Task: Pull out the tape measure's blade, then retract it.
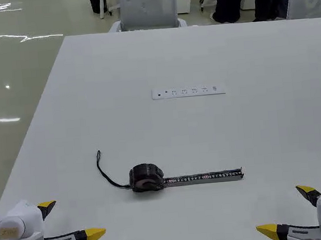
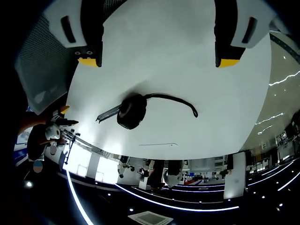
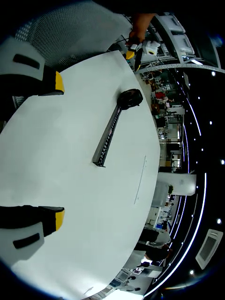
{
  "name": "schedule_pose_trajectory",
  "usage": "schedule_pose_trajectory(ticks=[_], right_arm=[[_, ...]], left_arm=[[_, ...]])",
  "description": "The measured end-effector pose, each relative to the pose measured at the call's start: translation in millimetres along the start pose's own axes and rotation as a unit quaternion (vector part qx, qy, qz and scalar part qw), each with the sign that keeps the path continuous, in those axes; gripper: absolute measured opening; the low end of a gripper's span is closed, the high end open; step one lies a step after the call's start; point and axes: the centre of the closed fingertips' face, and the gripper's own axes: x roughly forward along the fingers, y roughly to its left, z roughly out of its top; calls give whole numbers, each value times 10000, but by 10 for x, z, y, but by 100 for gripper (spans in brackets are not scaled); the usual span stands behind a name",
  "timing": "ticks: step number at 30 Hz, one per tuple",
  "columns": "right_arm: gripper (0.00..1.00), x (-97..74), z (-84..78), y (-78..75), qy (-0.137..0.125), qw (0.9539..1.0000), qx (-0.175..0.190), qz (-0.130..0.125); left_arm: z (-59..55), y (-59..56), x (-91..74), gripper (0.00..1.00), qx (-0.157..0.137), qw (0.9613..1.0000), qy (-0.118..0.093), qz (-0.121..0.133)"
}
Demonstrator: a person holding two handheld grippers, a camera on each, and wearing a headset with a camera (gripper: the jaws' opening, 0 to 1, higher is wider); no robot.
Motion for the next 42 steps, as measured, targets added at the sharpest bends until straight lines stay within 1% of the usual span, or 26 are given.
schedule_pose_trajectory(ticks=[7, 10, 12, 13, 15, 18, 20, 24, 27, 29, 36, 39, 42], right_arm=[[100, -14, -13, -15, 11, 10000, 1, -12], [100, -19, -21, -16, 31, 10000, -7, -5], [100, -23, -21, -20, 31, 10000, -6, 1], [100, -26, -26, -26, 39, 10000, -8, -3], [100, -29, -37, -36, 58, 10000, -5, -4], [100, -30, -74, -40, 142, 9999, -54, -5], [100, -31, -78, -46, 145, 9999, -44, 0], [100, -36, -66, -52, 127, 9999, -55, -7], [100, -44, -52, -57, 108, 9999, -101, -12], [100, -47, -47, -65, 97, 9999, -124, -1], [100, -61, -3, -87, 59, 9998, -208, 16], [99, -50, 15, -113, 75, 9994, -321, 42], [98, -46, 48, -151, 78, 9994, -330, 39]], left_arm=[[-41, -4, -20, 99, 8, 10000, 59, 40], [-67, 22, -26, 99, 2, 9999, 107, 97], [-83, 69, -37, 99, 28, 9997, 147, 209], [-74, 83, -42, 99, 30, 9996, 125, 242], [-66, 85, -43, 99, -56, 9997, 94, 221], [-79, 80, -41, 99, -56, 9997, 115, 200], [-79, 68, -39, 99, -62, 9998, 105, 163], [-101, 55, -36, 99, -90, 9997, 151, 155], [-108, 37, -18, 99, -53, 9997, 165, 149], [-114, 63, -1, 99, -58, 9997, 165, 171], [-59, 103, 57, 99, -67, 9996, 124, 249], [-12, 40, 83, 99, -104, 9995, 110, 278], [35, -40, 117, 99, -108, 9995, 123, 288]])
